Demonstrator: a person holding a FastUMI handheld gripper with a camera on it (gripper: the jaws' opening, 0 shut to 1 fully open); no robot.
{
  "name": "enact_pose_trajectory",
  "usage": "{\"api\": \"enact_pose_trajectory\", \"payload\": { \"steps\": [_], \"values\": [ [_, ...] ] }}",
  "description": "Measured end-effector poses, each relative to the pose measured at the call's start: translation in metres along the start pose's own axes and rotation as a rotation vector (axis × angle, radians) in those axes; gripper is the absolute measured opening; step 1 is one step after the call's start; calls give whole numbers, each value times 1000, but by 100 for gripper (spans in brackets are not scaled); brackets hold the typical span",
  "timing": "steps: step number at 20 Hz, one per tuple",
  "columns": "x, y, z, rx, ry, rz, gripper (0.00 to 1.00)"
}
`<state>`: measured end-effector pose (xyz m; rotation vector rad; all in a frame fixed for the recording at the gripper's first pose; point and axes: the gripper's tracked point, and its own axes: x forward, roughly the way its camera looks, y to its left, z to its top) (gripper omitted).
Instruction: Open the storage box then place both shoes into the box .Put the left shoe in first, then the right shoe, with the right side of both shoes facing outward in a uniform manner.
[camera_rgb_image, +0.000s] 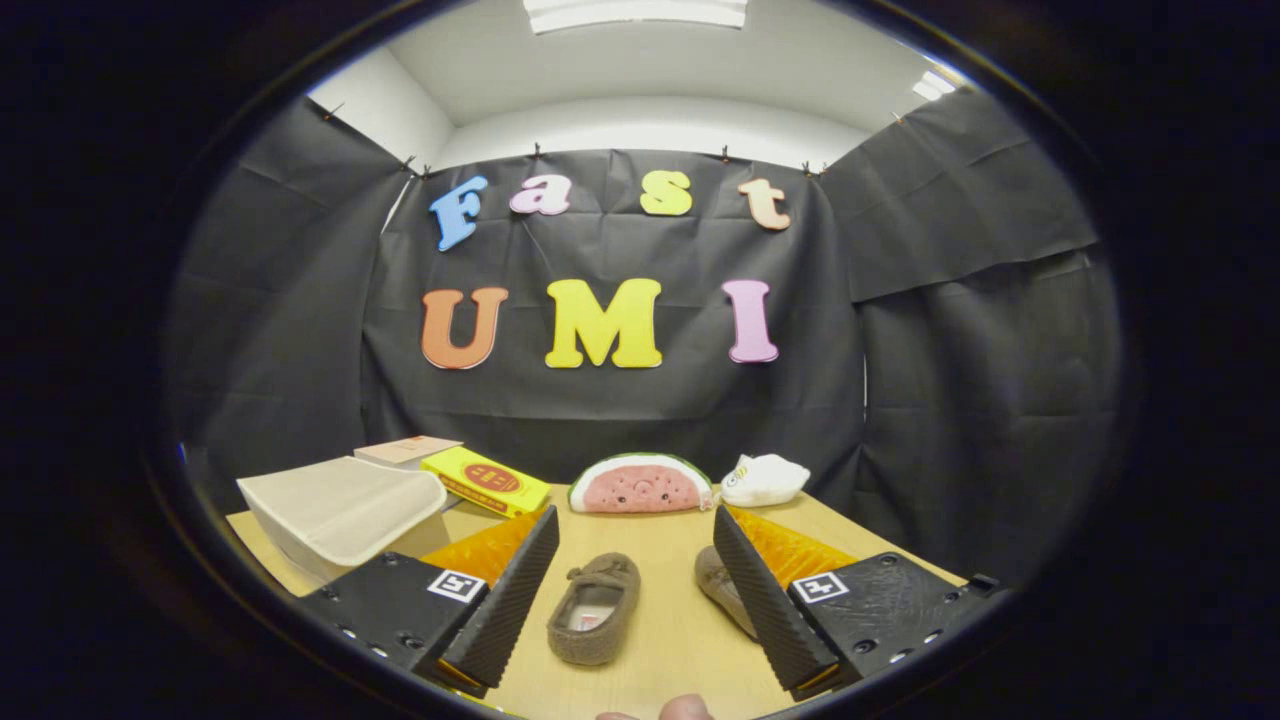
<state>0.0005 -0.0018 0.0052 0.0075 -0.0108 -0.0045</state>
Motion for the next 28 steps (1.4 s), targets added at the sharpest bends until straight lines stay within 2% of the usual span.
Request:
{"api": "enact_pose_trajectory", "payload": {
  "steps": [6,13,22,28],
  "values": [
    [1,5,6,6,-15,9,95],
    [3,35,5,52,-14,93,94],
    [30,119,-15,208,37,253,96],
    [55,184,-46,331,158,371,95]
  ]
}}
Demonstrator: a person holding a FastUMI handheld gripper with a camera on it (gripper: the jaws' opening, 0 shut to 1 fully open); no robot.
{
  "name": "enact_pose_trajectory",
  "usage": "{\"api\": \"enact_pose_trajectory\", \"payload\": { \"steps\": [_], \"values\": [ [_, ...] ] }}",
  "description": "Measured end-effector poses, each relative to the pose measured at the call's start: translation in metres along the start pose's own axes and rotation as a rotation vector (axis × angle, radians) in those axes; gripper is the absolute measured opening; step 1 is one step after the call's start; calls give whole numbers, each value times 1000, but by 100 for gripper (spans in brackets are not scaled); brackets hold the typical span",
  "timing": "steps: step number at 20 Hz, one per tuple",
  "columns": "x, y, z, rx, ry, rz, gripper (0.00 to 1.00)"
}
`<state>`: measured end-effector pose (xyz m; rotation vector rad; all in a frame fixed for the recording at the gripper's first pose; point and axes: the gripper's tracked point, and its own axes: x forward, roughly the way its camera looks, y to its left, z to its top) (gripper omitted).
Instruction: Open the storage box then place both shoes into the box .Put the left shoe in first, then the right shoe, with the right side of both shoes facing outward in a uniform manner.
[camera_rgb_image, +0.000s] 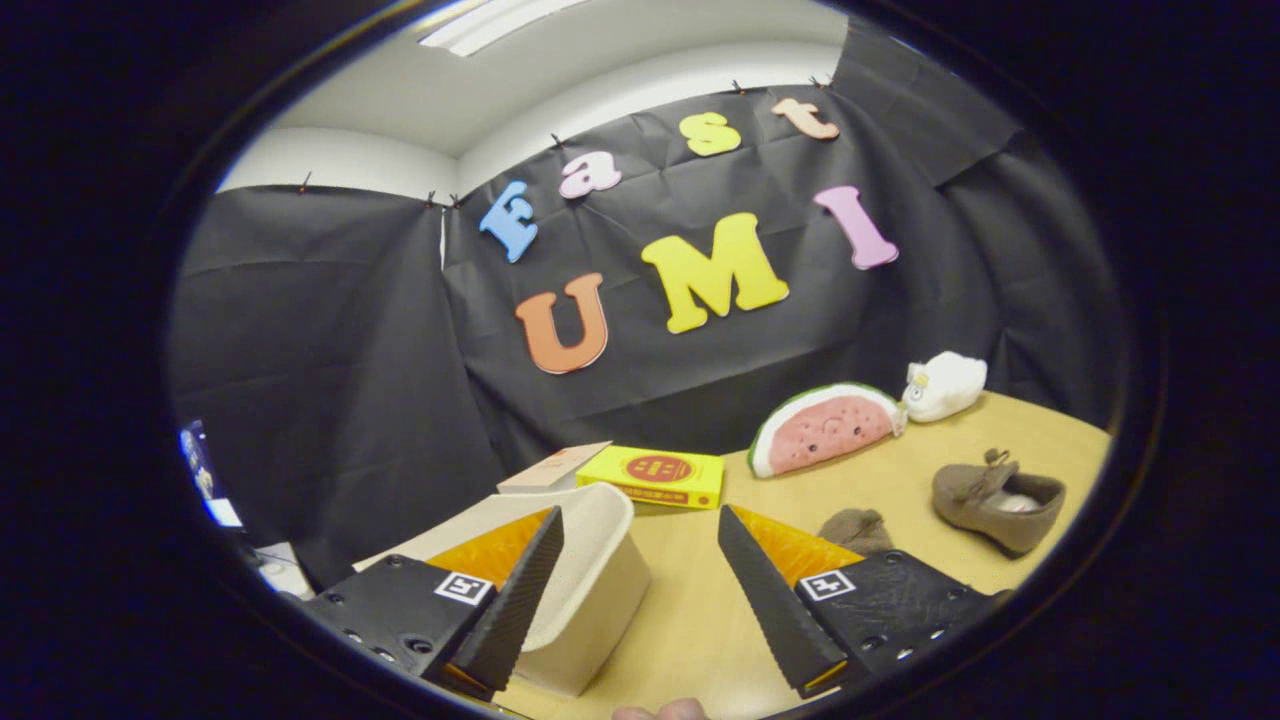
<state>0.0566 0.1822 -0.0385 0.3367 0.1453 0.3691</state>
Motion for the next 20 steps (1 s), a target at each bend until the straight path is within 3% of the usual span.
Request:
{"api": "enact_pose_trajectory", "payload": {
  "steps": [8,15,17,18,20],
  "values": [
    [46,28,-50,254,201,122,95],
    [57,51,-68,455,324,215,95],
    [53,55,-66,521,341,239,89],
    [55,56,-67,547,352,245,74],
    [54,54,-61,582,339,249,71]
  ]
}}
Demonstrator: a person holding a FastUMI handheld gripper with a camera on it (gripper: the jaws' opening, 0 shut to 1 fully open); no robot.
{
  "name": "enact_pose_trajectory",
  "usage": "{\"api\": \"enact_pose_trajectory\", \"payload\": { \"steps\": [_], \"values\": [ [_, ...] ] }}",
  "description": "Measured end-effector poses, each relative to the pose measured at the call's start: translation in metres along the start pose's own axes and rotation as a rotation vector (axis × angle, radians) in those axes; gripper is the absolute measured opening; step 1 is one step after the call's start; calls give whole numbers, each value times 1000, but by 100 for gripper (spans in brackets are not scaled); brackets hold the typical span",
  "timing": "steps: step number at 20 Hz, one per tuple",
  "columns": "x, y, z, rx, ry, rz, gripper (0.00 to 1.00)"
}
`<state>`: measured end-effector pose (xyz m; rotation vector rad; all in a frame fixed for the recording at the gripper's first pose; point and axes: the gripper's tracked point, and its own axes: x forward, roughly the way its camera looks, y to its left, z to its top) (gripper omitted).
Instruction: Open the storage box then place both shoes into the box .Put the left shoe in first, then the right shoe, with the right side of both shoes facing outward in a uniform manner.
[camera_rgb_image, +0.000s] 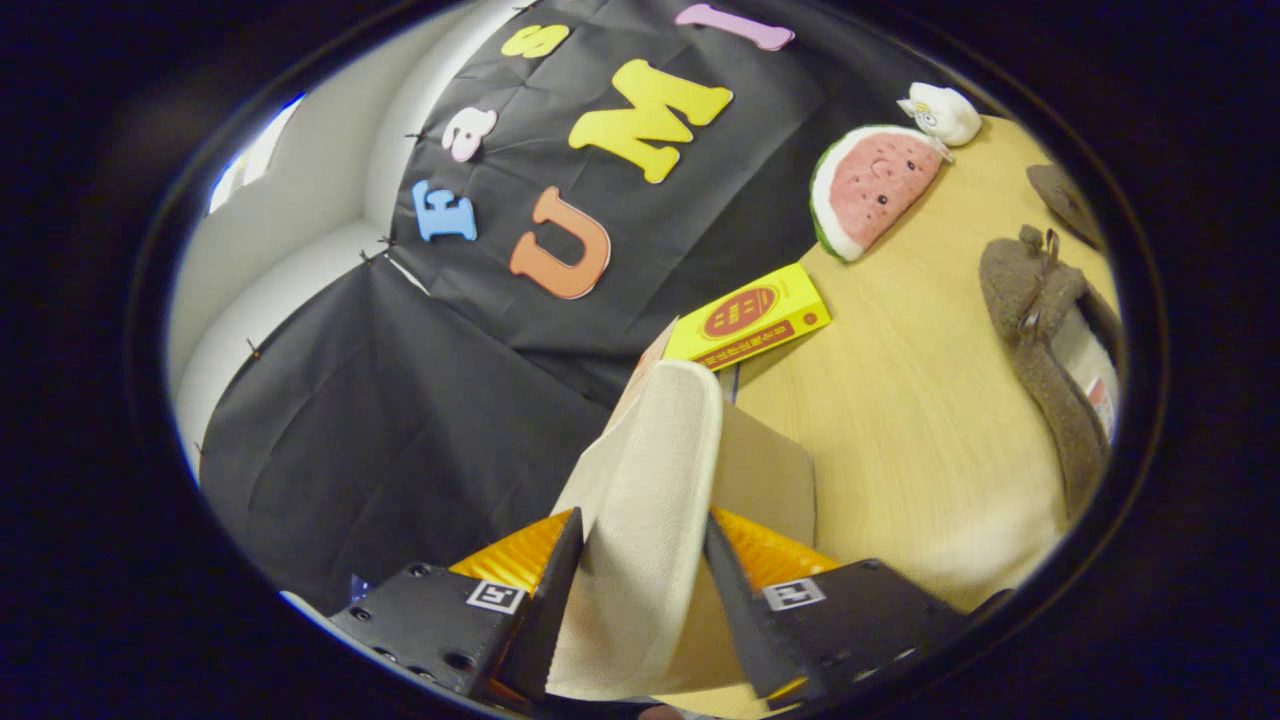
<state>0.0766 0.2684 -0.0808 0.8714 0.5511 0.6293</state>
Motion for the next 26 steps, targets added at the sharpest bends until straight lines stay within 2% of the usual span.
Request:
{"api": "enact_pose_trajectory", "payload": {
  "steps": [2,3,4,5,9,12,17,20,22,24,26],
  "values": [
    [-5,8,5,-14,-7,30,63],
    [-3,11,12,-35,-24,43,45],
    [-7,10,16,-9,-60,15,26],
    [-8,13,12,-5,-36,33,8],
    [-15,36,19,-103,-40,27,8],
    [-16,81,29,-202,-72,63,8],
    [10,164,30,-358,-68,113,8],
    [32,214,11,-441,-54,133,8],
    [50,244,-5,-545,-53,126,9],
    [71,264,-23,-641,-43,121,17],
    [89,280,-45,-678,-10,124,22]
  ]
}}
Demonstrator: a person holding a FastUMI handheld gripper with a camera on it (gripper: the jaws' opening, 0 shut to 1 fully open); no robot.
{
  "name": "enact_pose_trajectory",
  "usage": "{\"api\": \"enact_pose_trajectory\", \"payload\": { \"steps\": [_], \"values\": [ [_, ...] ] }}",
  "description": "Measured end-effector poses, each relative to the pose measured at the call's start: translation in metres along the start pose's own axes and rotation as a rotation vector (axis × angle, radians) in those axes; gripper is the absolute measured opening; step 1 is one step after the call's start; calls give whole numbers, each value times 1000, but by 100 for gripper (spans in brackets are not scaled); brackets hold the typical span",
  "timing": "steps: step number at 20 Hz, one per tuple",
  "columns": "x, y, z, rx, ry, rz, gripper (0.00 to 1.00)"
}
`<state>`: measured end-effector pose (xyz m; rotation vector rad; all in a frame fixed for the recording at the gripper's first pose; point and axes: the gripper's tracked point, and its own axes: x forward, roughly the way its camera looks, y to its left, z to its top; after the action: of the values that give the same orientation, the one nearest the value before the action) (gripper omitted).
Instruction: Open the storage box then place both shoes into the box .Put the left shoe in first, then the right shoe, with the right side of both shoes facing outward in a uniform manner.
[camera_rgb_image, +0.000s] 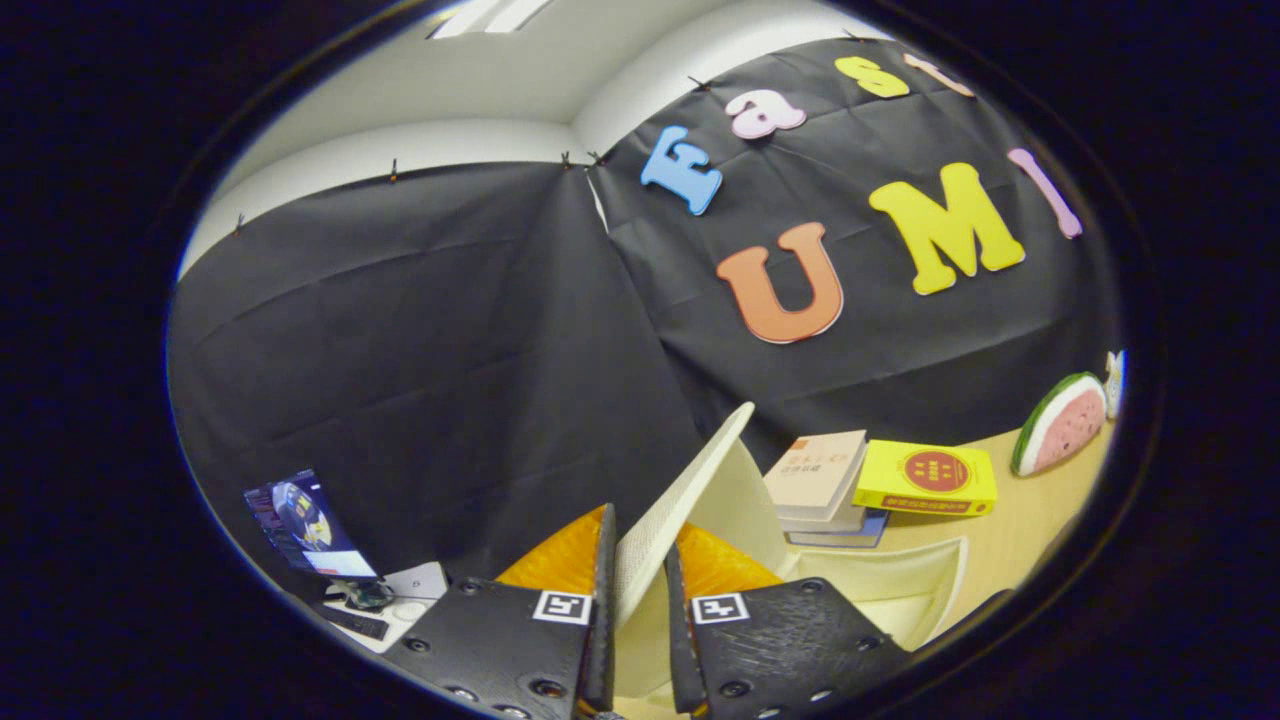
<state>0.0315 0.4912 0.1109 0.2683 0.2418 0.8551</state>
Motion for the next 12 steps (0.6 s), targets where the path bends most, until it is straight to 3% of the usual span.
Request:
{"api": "enact_pose_trajectory", "payload": {
  "steps": [1,8,12],
  "values": [
    [8,12,-5,-12,18,17,25],
    [23,59,-25,-222,10,77,95],
    [14,53,-23,-241,-24,54,95]
  ]
}}
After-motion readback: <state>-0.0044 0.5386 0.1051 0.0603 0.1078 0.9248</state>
